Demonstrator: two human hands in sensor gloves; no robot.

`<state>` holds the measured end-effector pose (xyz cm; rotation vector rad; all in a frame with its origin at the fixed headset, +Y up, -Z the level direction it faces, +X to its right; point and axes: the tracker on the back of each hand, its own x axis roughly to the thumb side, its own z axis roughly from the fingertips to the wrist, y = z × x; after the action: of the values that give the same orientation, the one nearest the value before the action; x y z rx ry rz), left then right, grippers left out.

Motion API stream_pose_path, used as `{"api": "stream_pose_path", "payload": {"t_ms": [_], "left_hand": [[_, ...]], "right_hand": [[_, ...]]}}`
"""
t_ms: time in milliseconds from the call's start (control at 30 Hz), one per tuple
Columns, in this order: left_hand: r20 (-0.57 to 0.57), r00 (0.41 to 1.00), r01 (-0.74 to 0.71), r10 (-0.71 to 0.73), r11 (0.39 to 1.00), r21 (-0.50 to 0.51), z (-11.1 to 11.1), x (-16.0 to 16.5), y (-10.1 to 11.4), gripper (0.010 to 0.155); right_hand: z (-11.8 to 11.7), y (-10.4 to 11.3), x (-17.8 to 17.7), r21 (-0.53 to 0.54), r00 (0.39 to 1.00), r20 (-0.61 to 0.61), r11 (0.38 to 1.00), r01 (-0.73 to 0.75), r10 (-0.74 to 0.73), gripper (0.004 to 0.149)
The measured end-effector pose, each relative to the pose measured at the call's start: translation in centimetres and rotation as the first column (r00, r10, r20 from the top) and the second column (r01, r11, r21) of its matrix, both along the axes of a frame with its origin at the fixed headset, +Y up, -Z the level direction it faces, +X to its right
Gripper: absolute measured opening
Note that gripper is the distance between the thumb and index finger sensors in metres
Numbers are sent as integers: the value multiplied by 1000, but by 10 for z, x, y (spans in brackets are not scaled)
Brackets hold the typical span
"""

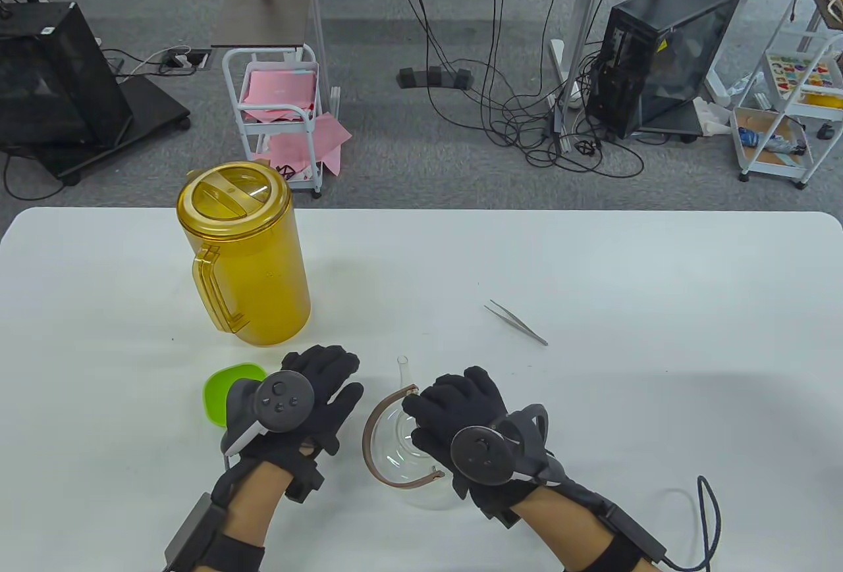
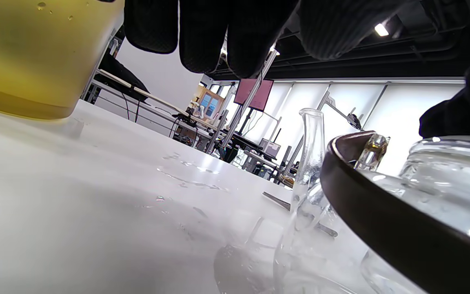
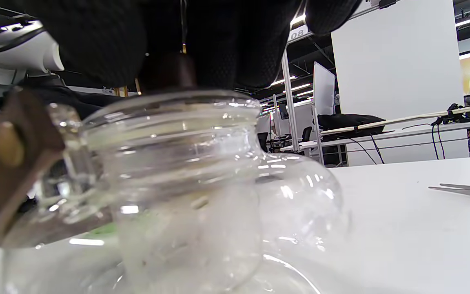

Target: Make chrysanthemum tea

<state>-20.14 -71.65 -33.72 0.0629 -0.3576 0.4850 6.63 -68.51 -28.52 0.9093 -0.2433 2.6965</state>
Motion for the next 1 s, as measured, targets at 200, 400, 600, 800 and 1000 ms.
{"api": "stream_pose_path", "payload": {"t_ms": [200, 400, 600, 800, 1000], "left_hand": [[7, 1000, 9, -9, 1000, -10, 0, 1, -1, 60], [9, 1000, 13, -13, 1000, -15, 1, 2, -1, 60], [11, 1000, 15, -15, 1000, -19, 1, 4, -1, 60], [12, 1000, 18, -18, 1000, -21, 1, 4, -2, 60], [9, 1000, 21, -21, 1000, -19, 2, 3, -2, 60]], "right_hand": [[0, 1, 0, 5, 1000, 6, 1000, 29, -29, 54], [-12, 18, 25, 0, 985, 97, 990, 144, -143, 53], [-42, 21, 77, -14, 938, 286, 978, 209, -196, 51], [-68, 6, 132, -27, 864, 478, 980, 195, -159, 51], [-90, -25, 182, -113, 727, 686, 983, 144, -28, 51]]}}
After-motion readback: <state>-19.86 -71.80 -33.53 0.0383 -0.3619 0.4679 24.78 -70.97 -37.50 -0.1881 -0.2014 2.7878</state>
